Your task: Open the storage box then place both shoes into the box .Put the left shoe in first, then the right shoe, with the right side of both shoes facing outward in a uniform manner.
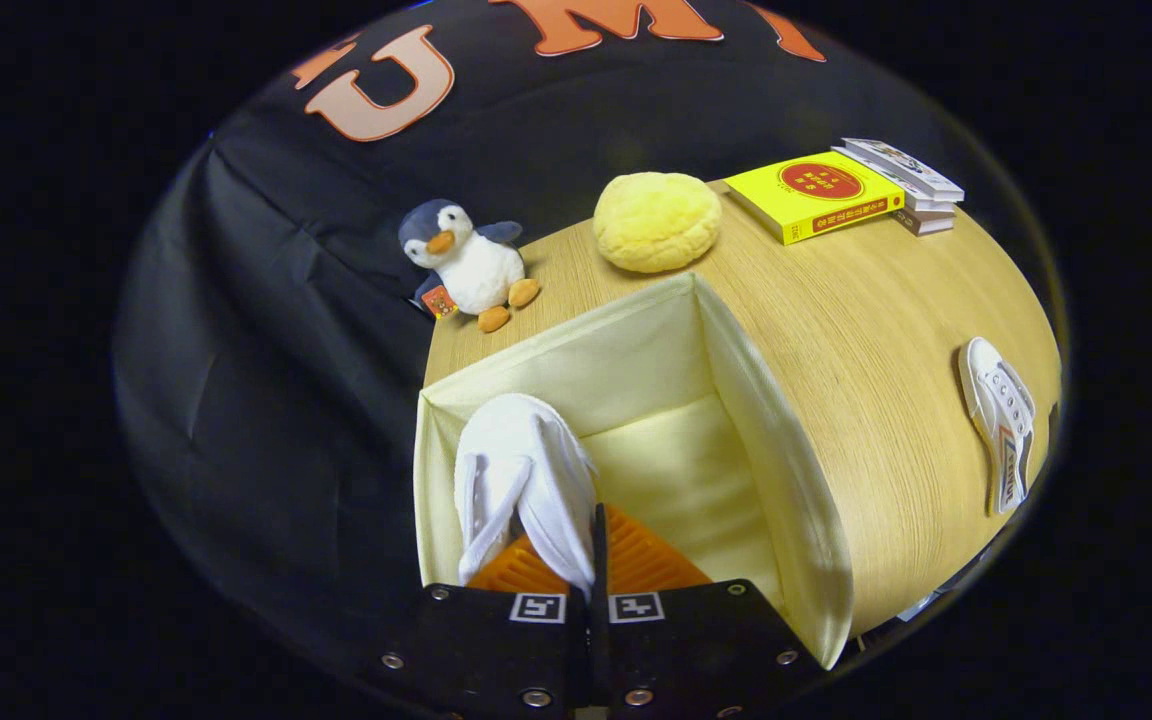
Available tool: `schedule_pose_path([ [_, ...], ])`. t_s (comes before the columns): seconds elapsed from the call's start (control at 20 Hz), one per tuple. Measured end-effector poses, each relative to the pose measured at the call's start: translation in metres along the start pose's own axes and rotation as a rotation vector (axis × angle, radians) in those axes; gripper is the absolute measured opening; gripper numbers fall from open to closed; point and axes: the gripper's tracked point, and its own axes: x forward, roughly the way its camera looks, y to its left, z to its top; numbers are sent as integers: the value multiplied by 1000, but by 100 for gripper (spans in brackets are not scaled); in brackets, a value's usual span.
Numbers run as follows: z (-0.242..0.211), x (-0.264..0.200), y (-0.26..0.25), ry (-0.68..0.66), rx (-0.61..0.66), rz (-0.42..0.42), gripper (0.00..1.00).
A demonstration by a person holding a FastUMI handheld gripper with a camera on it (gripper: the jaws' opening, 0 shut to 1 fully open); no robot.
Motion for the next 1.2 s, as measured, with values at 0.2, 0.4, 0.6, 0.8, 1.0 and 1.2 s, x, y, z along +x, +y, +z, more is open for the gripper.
schedule_pose_path([
  [0.2,-6,16,-5,0,26,-24,2],
  [0.4,-39,39,-4,127,99,-34,2],
  [0.6,-51,27,14,223,80,101,11],
  [0.8,-37,-18,39,216,46,291,37],
  [1.0,-7,-79,33,146,-2,412,40],
  [1.2,33,-115,-3,51,-10,441,40],
])
